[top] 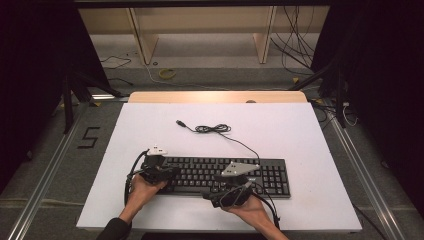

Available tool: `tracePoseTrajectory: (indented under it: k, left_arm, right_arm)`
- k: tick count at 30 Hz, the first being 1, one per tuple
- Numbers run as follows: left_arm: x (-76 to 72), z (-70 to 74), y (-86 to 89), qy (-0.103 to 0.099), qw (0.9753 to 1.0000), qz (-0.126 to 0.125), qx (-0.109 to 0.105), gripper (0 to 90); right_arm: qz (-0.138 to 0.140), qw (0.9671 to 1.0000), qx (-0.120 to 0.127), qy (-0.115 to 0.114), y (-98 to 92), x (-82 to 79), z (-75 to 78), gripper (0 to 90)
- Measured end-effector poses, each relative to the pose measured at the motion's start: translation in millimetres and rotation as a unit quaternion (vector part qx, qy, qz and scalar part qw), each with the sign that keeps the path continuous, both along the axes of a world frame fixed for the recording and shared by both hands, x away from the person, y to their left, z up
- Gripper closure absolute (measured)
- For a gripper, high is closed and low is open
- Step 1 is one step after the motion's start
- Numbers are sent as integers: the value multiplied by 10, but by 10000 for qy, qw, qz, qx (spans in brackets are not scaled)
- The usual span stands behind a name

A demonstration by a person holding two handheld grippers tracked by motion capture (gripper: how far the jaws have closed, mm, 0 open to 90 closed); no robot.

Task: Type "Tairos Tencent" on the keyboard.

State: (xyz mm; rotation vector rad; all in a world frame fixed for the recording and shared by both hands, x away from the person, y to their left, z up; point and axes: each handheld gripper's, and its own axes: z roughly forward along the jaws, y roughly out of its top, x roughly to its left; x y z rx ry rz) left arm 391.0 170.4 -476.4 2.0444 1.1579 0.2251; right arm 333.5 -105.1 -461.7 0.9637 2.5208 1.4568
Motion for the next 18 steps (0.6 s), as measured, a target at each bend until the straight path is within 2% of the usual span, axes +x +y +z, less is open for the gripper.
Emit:
tracePoseTrajectory:
  k: [4,14,18]
  left_arm:
    - [25,-19,40,110,9998,-40,-151,891]
    - [-5,10,14,0,10000,-27,-42,888]
    - [-33,50,18,-72,10000,-19,-65,866]
  right_arm:
    - [-2,10000,-4,1,6,0,-5,271]
    - [-22,10000,-5,24,14,14,-14,271]
    - [-30,10000,-5,32,9,17,-11,271]
